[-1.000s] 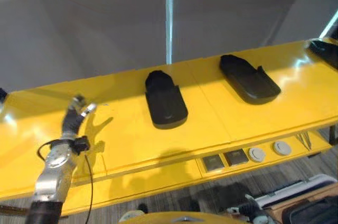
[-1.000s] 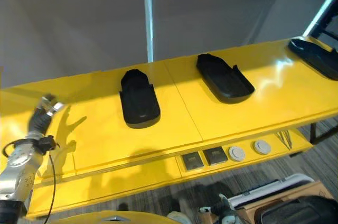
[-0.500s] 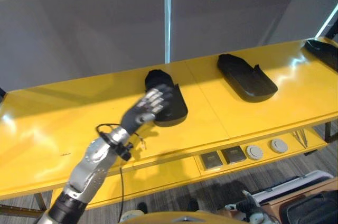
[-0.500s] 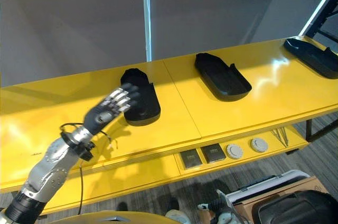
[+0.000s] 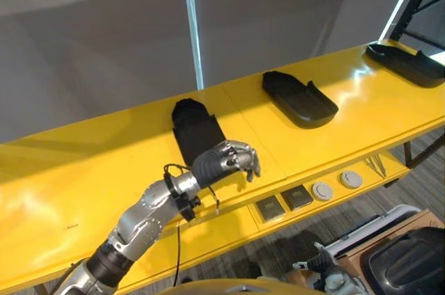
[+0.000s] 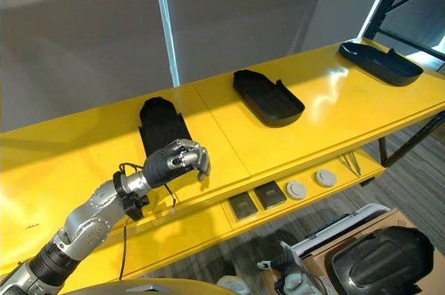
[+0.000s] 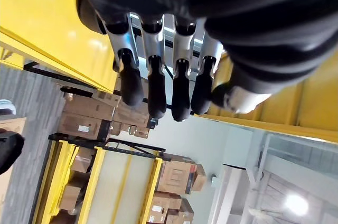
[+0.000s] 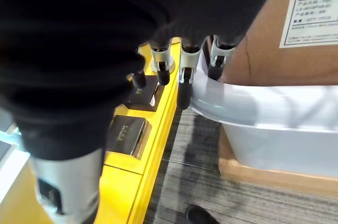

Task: Move parts from the plastic box to the shelf.

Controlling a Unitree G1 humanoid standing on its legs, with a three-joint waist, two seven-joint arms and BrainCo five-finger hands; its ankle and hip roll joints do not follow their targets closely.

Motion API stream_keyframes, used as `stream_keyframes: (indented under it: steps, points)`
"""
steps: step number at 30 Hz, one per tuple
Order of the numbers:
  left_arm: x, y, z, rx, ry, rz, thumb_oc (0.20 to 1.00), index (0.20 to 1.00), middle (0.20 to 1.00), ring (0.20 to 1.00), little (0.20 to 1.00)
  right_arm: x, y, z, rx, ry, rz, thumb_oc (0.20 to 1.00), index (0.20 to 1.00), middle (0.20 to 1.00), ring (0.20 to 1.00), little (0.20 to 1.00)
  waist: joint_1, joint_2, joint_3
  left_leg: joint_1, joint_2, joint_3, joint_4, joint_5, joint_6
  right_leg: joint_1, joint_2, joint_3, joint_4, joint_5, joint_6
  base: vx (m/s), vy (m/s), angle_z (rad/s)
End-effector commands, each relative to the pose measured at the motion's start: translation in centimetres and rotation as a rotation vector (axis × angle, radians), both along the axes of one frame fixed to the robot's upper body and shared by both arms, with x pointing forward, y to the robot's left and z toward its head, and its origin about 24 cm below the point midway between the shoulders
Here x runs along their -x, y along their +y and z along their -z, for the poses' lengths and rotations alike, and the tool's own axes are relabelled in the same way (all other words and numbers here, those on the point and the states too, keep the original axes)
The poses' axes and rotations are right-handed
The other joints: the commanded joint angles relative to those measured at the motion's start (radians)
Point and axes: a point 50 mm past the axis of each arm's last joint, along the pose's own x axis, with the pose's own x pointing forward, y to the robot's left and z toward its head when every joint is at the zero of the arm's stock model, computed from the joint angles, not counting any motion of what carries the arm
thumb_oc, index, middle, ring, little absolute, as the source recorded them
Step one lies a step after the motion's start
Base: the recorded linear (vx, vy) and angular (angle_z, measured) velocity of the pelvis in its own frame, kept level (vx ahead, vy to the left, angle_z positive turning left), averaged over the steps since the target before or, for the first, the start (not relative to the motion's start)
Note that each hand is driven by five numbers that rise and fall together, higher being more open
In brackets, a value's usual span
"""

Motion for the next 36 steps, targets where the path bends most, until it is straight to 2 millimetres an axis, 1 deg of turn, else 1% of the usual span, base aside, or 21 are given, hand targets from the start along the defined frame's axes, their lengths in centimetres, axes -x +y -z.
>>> stream_keyframes:
  steps: [1,5,7,8,12,14,15,17,21,23,24,32,36]
  points:
    - [-0.1,-0.5,0.2,0.004,0.041,0.036,0.2,0.2,0.2,0.2,0.2,-0.2,1.6,0.6,-0.026,0.024,-0.069,1.0,1.0,1.0,1.0,1.0,0.005,-0.042,0.03,-0.013,0.013,-0.011,-0.002,-0.014,0.012,0.042,-0.05,-0.01,0.001,-0.023,0.073,0.0,0.0,0.0]
    - [-0.3,-0.5,2.1,-0.071,0.104,0.017,0.2,0.2,0.2,0.2,0.2,-0.4,1.8,0.6,-0.036,0.019,-0.073,1.0,1.0,1.0,1.0,1.0,0.006,-0.041,0.031,-0.012,0.01,-0.01,-0.002,-0.015,0.015,0.042,-0.05,-0.011,0.001,-0.024,0.074,0.0,0.0,0.0]
    - [-0.3,-0.5,2.5,-0.081,0.116,0.018,0.2,0.2,0.2,0.2,0.2,-0.4,1.9,0.6,-0.037,0.019,-0.075,1.0,1.0,1.0,1.0,1.0,0.006,-0.041,0.031,-0.012,0.01,-0.01,-0.002,-0.016,0.015,0.042,-0.051,-0.012,0.001,-0.024,0.074,0.0,0.0,0.0]
    - [-0.1,-0.6,3.3,-0.097,0.156,0.06,0.2,0.2,0.2,0.2,0.2,-0.5,1.9,0.5,-0.039,0.018,-0.081,1.0,1.0,1.0,1.0,1.0,0.005,-0.041,0.031,-0.012,0.009,-0.009,-0.002,-0.016,0.016,0.042,-0.05,-0.011,0.001,-0.025,0.074,0.0,0.0,0.0]
    - [0.4,-0.9,4.1,-0.093,0.187,0.13,0.2,0.2,0.2,0.2,0.2,-0.7,2.2,0.4,-0.041,0.019,-0.093,1.0,1.0,1.0,1.0,1.0,0.0,-0.042,0.034,-0.009,0.011,-0.004,-0.002,-0.017,0.018,0.042,-0.051,-0.011,0.001,-0.024,0.074,0.0,0.0,0.0]
    - [0.8,-1.4,4.4,-0.075,0.214,0.189,0.2,0.2,0.2,0.2,0.2,-0.8,2.4,0.4,-0.039,0.023,-0.103,1.0,1.0,1.0,1.0,1.0,-0.004,-0.042,0.036,-0.009,0.011,-0.002,-0.002,-0.016,0.019,0.041,-0.051,-0.009,0.001,-0.024,0.074,0.0,0.0,0.0]
    - [0.9,-1.6,4.4,-0.076,0.222,0.189,0.2,0.2,0.2,0.2,0.2,-0.7,2.4,0.5,-0.038,0.024,-0.104,1.0,1.0,1.0,1.0,1.0,-0.005,-0.041,0.037,-0.009,0.011,-0.002,-0.002,-0.016,0.019,0.041,-0.051,-0.009,0.001,-0.023,0.074,0.0,0.0,0.0]
    - [0.8,-1.9,4.9,-0.089,0.245,0.17,0.2,0.2,0.2,0.2,0.2,-0.6,2.5,0.6,-0.038,0.026,-0.107,1.0,1.0,1.0,1.0,1.0,-0.007,-0.042,0.039,-0.008,0.011,-0.002,-0.002,-0.016,0.02,0.042,-0.05,-0.008,0.001,-0.023,0.075,0.0,0.0,0.0]
    - [0.4,-1.7,6.0,-0.145,0.256,0.099,0.2,0.2,0.2,0.2,0.2,-0.6,2.5,0.6,-0.042,0.025,-0.11,1.0,1.0,1.0,1.0,1.0,-0.008,-0.045,0.041,-0.007,0.011,0.0,-0.002,-0.017,0.02,0.042,-0.049,-0.008,0.001,-0.023,0.075,0.0,0.0,0.0]
    - [0.0,-1.3,6.5,-0.164,0.265,0.051,0.2,0.2,0.2,0.2,0.2,-0.7,2.7,0.6,-0.044,0.025,-0.113,1.0,1.0,1.0,1.0,1.0,-0.009,-0.047,0.041,-0.008,0.011,-0.001,-0.002,-0.017,0.021,0.042,-0.048,-0.006,0.001,-0.024,0.074,0.0,0.0,0.0]
    - [-0.4,-0.8,6.9,-0.163,0.278,0.011,0.2,0.2,0.2,0.2,0.2,-0.6,2.7,0.5,-0.047,0.026,-0.114,1.0,1.0,1.0,1.0,1.0,-0.009,-0.049,0.041,-0.007,0.011,0.001,-0.002,-0.017,0.022,0.043,-0.047,-0.007,0.001,-0.025,0.073,0.0,0.0,0.0]
    - [-1.5,0.1,6.7,-0.151,0.268,-0.072,0.2,0.2,0.2,0.2,0.2,-0.3,2.8,0.7,-0.051,0.033,-0.114,1.0,1.0,1.0,1.0,1.0,-0.007,-0.051,0.04,-0.001,0.011,0.0,-0.002,-0.019,0.023,0.05,-0.048,-0.01,0.001,-0.026,0.071,0.0,0.0,0.0]
    - [-2.5,0.6,6.2,-0.135,0.258,-0.145,0.2,0.2,0.2,0.2,0.2,-0.3,2.8,0.7,-0.051,0.04,-0.119,1.0,1.0,1.0,1.0,1.0,-0.009,-0.05,0.037,0.003,0.012,0.001,-0.002,-0.019,0.023,0.053,-0.047,-0.011,0.001,-0.028,0.069,0.01,0.002,0.0]
